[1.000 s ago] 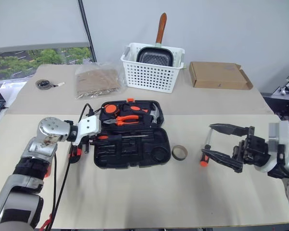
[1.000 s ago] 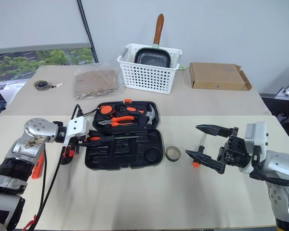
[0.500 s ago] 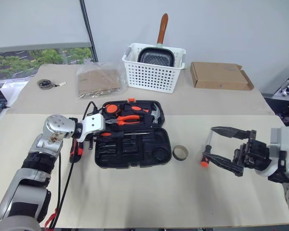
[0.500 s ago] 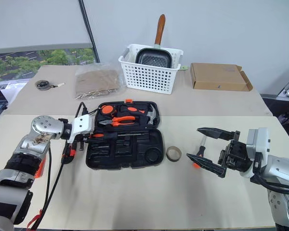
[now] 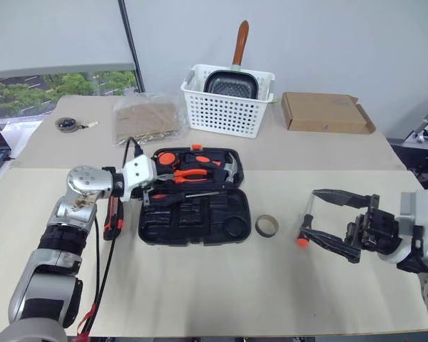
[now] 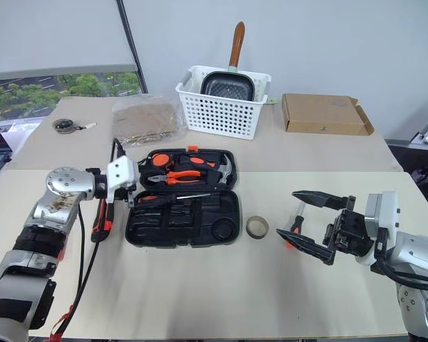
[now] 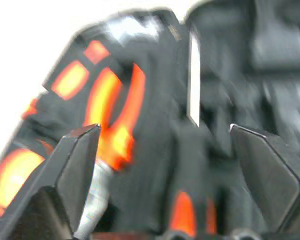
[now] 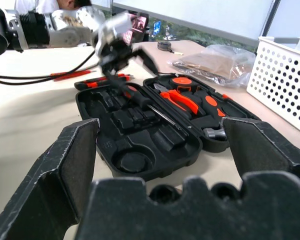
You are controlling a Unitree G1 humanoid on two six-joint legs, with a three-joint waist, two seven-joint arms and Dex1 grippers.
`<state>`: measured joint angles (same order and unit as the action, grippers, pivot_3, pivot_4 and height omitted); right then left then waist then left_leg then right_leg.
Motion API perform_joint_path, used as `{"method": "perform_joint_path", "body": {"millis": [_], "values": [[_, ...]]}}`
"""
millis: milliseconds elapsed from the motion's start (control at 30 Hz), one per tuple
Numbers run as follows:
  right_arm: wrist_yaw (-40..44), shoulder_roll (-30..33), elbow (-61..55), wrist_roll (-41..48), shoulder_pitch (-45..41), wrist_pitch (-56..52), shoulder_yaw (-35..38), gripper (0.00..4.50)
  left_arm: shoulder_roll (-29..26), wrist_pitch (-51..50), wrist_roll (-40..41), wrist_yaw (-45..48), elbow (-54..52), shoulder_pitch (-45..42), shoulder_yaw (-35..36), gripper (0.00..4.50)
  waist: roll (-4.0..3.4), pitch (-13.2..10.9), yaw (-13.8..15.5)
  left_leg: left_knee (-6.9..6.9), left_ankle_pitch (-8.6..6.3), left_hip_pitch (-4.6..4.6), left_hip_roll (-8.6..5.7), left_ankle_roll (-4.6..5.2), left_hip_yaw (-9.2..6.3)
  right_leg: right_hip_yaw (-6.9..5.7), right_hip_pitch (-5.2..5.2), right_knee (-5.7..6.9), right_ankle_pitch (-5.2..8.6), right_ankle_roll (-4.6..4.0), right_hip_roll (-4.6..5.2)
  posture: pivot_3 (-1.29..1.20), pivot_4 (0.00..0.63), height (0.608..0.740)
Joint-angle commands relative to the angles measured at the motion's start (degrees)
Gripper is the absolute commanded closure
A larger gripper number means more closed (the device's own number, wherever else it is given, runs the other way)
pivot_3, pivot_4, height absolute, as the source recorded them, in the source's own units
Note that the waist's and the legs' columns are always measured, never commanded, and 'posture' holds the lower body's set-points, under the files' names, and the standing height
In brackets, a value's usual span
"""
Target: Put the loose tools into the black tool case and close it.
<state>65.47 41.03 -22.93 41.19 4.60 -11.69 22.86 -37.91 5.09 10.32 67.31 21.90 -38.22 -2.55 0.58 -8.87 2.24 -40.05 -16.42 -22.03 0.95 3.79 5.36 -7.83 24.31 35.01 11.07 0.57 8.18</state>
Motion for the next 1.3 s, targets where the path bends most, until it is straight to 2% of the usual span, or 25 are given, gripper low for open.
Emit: {"method": "perform_joint_path", "body": {"millis": [33, 100, 233, 267, 300, 367, 400, 467, 733, 933, 1300], "values": [[-0.4, -0.2, -1.1, 0.2, -0.4, 1.3, 0.3, 0.00, 0.7, -6.2, 4.5, -5.4, -7.9, 2.0, 4.8, 0.31, 0.00, 0.0, 0.0, 0.00, 0.01, 0.03, 0.00, -0.01, 0.00, 0.00, -0.04, 0.00, -0.01, -0.01, 0.00, 0.00, 0.150, 0.700], [-0.5, -0.3, -0.8, 0.1, -0.8, 1.4, -0.1, 0.00, 1.9, -10.1, 4.4, -9.9, -11.0, 4.6, 5.8, 0.77, -0.02, 0.0, -0.1, 0.00, 0.03, 0.09, -0.01, -0.05, 0.03, 0.07, -0.07, 0.00, -0.01, 0.00, 0.02, 0.00, 0.150, 0.700], [-0.4, -0.1, -0.3, 0.0, -1.5, 1.4, -0.8, 0.00, 3.3, -12.9, 2.2, -14.3, -15.1, 9.3, 4.5, 2.26, -0.02, 0.0, -0.1, 0.01, 0.02, 0.19, -0.03, -0.04, 0.07, 0.13, -0.12, 0.01, -0.03, 0.06, 0.01, 0.00, 0.150, 0.700], [-0.3, 0.0, -0.2, 0.1, -1.7, 1.2, -0.9, 0.00, 3.9, -13.2, 1.2, -15.7, -15.4, 10.4, 3.8, 2.42, -0.01, 0.0, -0.1, 0.00, 0.02, 0.18, -0.03, -0.04, 0.07, 0.13, -0.11, 0.01, -0.03, 0.07, 0.00, 0.00, 0.150, 0.700], [-0.3, 0.2, 0.0, 0.2, -2.0, 1.0, -1.1, 0.00, 4.3, -13.4, 0.3, -16.5, -15.5, 11.5, 2.9, 2.92, -0.01, 0.0, -0.1, 0.00, 0.02, 0.18, -0.03, -0.03, 0.06, 0.12, -0.10, 0.01, -0.03, 0.07, 0.00, 0.00, 0.150, 0.700], [-0.3, 0.5, 0.2, 0.1, -2.5, 0.9, -1.3, 0.00, 5.3, -13.6, -1.7, -18.7, -14.9, 12.9, 1.6, 3.53, -0.02, 0.0, 0.2, 0.00, 0.02, 0.18, -0.03, -0.02, 0.05, 0.11, -0.11, 0.02, -0.04, 0.07, 0.01, 0.00, 0.150, 0.700], [-0.3, 0.5, 0.2, 0.0, -2.6, 0.9, -1.3, 0.00, 6.0, -13.8, -2.2, -19.6, -14.7, 13.2, 1.1, 3.98, -0.01, 0.0, 0.3, 0.00, 0.03, 0.18, -0.03, -0.01, 0.03, 0.09, -0.12, 0.02, -0.04, 0.07, 0.01, 0.00, 0.150, 0.700], [-0.5, 0.5, 0.0, -0.1, -2.7, 0.9, -1.5, 0.00, 6.8, -13.8, -3.3, -20.7, -14.1, 13.7, 0.1, 4.44, -0.01, 0.0, 0.4, 0.00, 0.05, 0.16, -0.03, 0.01, 0.02, 0.09, -0.11, 0.02, -0.05, 0.06, 0.02, 0.00, 0.150, 0.700], [-2.2, -0.1, -1.2, -0.6, -1.9, 0.9, -1.9, 0.00, 6.9, -7.3, -10.8, -20.9, -6.3, 12.9, -6.6, 4.44, -0.15, 0.1, 0.4, 0.01, 0.05, 0.20, -0.03, 0.03, 0.04, 0.10, -0.13, 0.02, -0.08, 0.03, 0.09, 0.00, 0.150, 0.700], [-2.7, 0.2, -1.8, -0.3, -1.1, 0.9, -1.2, 0.00, 6.7, -2.3, -13.3, -20.9, -2.0, 11.8, -8.2, 4.44, -0.39, 0.2, 0.6, 0.00, 0.09, 0.29, -0.05, 0.09, 0.05, 0.12, -0.18, 0.04, -0.15, 0.09, 0.21, 0.00, 0.150, 0.700], [-2.4, 0.1, -1.5, -0.6, 0.9, 1.8, -0.5, 0.00, 4.7, 7.2, -23.2, -22.9, 4.3, 10.4, -14.1, 4.44, -0.75, 0.5, 0.6, 0.00, 0.12, 0.41, -0.05, 0.03, 0.06, 0.14, -0.25, 0.09, -0.21, 0.12, 0.23, 0.00, 0.150, 0.700]]}}
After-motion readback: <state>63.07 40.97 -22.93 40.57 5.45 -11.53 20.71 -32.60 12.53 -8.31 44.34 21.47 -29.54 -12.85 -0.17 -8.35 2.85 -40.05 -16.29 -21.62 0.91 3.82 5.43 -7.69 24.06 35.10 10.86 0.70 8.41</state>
